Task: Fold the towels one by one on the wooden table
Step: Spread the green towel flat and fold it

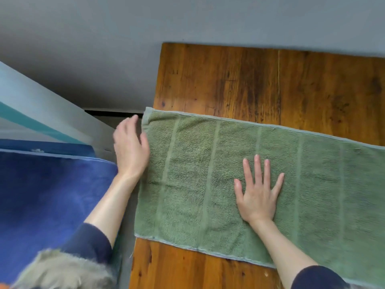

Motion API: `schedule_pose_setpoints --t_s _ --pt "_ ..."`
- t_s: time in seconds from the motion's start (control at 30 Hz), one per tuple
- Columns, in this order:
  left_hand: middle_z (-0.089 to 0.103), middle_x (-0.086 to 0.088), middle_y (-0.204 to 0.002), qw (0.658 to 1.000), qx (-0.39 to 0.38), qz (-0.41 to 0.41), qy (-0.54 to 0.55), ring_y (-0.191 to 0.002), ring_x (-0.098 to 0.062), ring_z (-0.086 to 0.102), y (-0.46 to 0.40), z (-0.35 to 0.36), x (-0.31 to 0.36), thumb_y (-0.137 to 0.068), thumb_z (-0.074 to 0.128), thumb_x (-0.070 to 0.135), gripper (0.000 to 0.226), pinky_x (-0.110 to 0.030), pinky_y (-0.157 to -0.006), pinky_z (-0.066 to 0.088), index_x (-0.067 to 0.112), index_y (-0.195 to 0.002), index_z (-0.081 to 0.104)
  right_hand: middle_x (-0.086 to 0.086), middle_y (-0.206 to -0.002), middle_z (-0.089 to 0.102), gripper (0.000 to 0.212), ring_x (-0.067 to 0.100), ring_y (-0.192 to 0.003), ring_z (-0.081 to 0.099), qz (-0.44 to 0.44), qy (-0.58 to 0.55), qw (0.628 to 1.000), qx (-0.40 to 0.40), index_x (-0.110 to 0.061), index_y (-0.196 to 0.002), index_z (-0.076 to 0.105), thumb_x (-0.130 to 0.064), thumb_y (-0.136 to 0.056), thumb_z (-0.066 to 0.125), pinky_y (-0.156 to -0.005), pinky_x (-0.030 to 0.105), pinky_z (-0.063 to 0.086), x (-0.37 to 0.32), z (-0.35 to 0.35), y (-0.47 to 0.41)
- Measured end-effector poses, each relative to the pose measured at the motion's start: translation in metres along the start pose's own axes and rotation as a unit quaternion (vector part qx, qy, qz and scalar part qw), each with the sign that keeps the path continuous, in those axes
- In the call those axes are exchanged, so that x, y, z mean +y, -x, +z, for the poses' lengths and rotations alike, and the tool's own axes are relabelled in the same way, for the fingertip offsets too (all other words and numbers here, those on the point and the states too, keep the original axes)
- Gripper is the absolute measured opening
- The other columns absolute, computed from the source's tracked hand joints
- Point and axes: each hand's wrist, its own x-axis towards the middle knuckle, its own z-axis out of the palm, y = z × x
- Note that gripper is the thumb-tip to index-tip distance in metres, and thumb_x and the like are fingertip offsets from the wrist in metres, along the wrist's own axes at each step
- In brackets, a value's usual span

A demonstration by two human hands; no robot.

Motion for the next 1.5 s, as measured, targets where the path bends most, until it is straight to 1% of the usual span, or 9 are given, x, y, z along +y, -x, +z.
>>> schedule_pose_setpoints --t_s 0.1,0.23,0.37,0.6,0.83,0.97,1.23,1.4,1.5 --pt "0.033 -0.019 -0.147 0.987 -0.059 0.134 -0.07 -0.138 -0.037 0.026 0.037 0.019 0.007 -0.091 0.053 0.017 0.048 -0.053 -0.111 0.024 0.011 -0.138 0.043 0.003 -0.157 0.01 0.06 0.025 -0.145 0.007 0.0 -0.001 1.0 -0.001 -0.028 -0.147 0.015 -0.051 -0.091 0.021 -0.112 0.062 0.003 -0.001 0.0 -0.001" --pt "0.012 -0.006 -0.157 0.949 -0.151 0.228 -0.154 -0.145 -0.03 0.003 0.03 0.047 0.02 -0.095 0.039 0.042 0.054 -0.058 -0.114 0.004 0.029 -0.146 0.026 0.003 -0.157 0.01 0.061 0.025 -0.145 0.007 -0.001 0.006 1.0 0.0 -0.027 -0.147 0.015 -0.051 -0.091 0.021 -0.112 0.061 0.004 -0.002 0.001 0.0" --pt "0.0 0.002 -0.159 0.937 -0.17 0.224 -0.208 -0.145 -0.024 -0.006 -0.006 0.064 0.028 -0.093 0.02 0.058 0.058 -0.061 -0.112 -0.007 0.039 -0.147 0.01 0.005 -0.157 0.01 0.061 0.026 -0.145 0.006 -0.007 0.013 1.0 -0.001 -0.026 -0.148 0.015 -0.051 -0.092 0.021 -0.111 0.061 0.003 -0.001 0.001 -0.001" --pt "-0.001 0.005 -0.158 0.941 -0.149 0.194 -0.234 -0.145 -0.021 -0.007 -0.007 0.058 0.012 -0.09 0.011 0.064 0.06 -0.059 -0.111 -0.006 0.042 -0.146 0.006 0.005 -0.157 0.01 0.061 0.026 -0.144 0.003 -0.026 0.018 0.999 -0.019 -0.026 -0.147 0.014 -0.053 -0.093 0.018 -0.11 0.062 0.003 -0.006 -0.003 -0.005" --pt "-0.008 -0.007 -0.158 0.946 -0.164 0.195 -0.199 -0.144 -0.028 -0.013 0.02 0.061 0.034 -0.096 0.02 0.051 0.057 -0.058 -0.112 -0.009 0.034 -0.149 0.006 -0.003 -0.154 -0.02 0.062 0.02 -0.141 -0.025 -0.026 -0.002 0.997 -0.071 -0.035 -0.145 -0.009 -0.06 -0.091 0.007 -0.11 0.055 -0.02 -0.015 -0.013 -0.013" --pt "-0.008 -0.007 -0.158 0.933 -0.19 0.244 -0.185 -0.144 -0.028 -0.012 0.059 0.08 0.072 -0.095 0.02 0.05 0.057 -0.059 -0.112 -0.008 0.032 -0.149 0.009 -0.005 -0.156 -0.006 0.057 0.014 -0.145 -0.011 -0.047 -0.065 0.994 -0.072 -0.03 -0.149 0.013 -0.05 -0.096 0.022 -0.114 0.048 -0.015 0.001 -0.03 -0.014" --pt "-0.005 -0.007 -0.158 0.911 -0.218 0.291 -0.194 -0.144 -0.031 -0.01 0.134 0.138 0.167 -0.096 0.031 0.047 0.058 -0.062 -0.11 -0.004 0.031 -0.148 0.013 0.001 -0.155 0.023 0.046 0.016 -0.145 0.011 0.038 -0.128 0.991 -0.001 -0.022 -0.143 0.035 -0.03 -0.098 0.038 -0.117 0.048 -0.003 0.124 -0.063 -0.006" --pt "0.0 -0.007 -0.158 0.9 -0.212 0.328 -0.195 -0.144 -0.032 -0.009 0.167 0.181 0.234 -0.096 0.031 0.046 0.056 -0.062 -0.111 -0.004 0.03 -0.148 0.017 0.009 -0.132 0.052 0.034 0.027 -0.122 0.045 0.157 -0.167 0.965 0.125 -0.011 -0.127 0.054 -0.019 -0.094 0.048 -0.1 0.044 0.033 0.226 -0.084 -0.01" --pt "0.002 -0.006 -0.158 0.9 -0.205 0.335 -0.19 -0.143 -0.03 -0.011 0.178 0.204 0.265 -0.097 0.031 0.044 0.055 -0.061 -0.111 -0.005 0.03 -0.148 0.018 0.011 -0.123 0.053 0.035 0.029 -0.116 0.047 0.274 -0.218 0.929 0.124 -0.01 -0.124 0.054 -0.024 -0.093 0.052 -0.094 0.041 0.035 0.278 -0.088 -0.017"
